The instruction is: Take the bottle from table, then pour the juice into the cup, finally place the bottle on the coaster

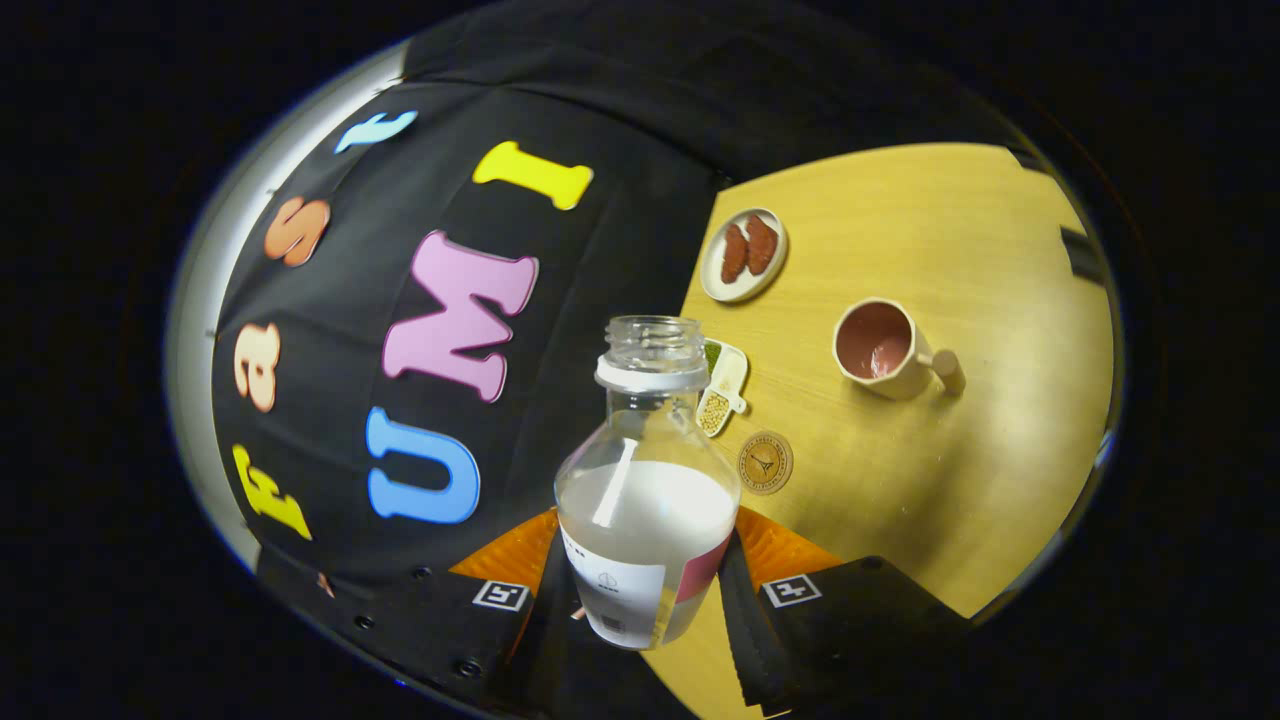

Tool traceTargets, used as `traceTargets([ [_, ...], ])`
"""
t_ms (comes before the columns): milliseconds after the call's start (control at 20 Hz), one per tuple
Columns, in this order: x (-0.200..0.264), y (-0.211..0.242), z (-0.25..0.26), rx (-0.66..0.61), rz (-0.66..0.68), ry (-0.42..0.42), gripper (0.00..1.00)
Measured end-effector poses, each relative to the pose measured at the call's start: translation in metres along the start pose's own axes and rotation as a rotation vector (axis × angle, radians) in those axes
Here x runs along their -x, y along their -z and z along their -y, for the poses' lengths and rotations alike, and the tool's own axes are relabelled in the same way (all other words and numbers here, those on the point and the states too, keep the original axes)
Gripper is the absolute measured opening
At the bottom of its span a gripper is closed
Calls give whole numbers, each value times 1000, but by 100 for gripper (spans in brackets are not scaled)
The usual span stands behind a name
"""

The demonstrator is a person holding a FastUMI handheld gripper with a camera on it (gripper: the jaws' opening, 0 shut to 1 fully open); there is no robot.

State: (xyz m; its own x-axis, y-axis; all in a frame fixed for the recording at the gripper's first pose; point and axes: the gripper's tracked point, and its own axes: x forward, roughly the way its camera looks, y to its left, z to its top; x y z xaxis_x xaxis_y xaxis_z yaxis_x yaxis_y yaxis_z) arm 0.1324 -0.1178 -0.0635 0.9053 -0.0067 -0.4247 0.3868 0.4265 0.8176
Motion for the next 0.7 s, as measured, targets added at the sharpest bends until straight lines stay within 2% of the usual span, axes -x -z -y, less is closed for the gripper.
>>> traceTargets([
  [350,-13,38,-8,590,100,3,69],
  [550,-55,39,-6,840,205,52,69],
  [700,-91,34,-5,971,309,102,69],
])
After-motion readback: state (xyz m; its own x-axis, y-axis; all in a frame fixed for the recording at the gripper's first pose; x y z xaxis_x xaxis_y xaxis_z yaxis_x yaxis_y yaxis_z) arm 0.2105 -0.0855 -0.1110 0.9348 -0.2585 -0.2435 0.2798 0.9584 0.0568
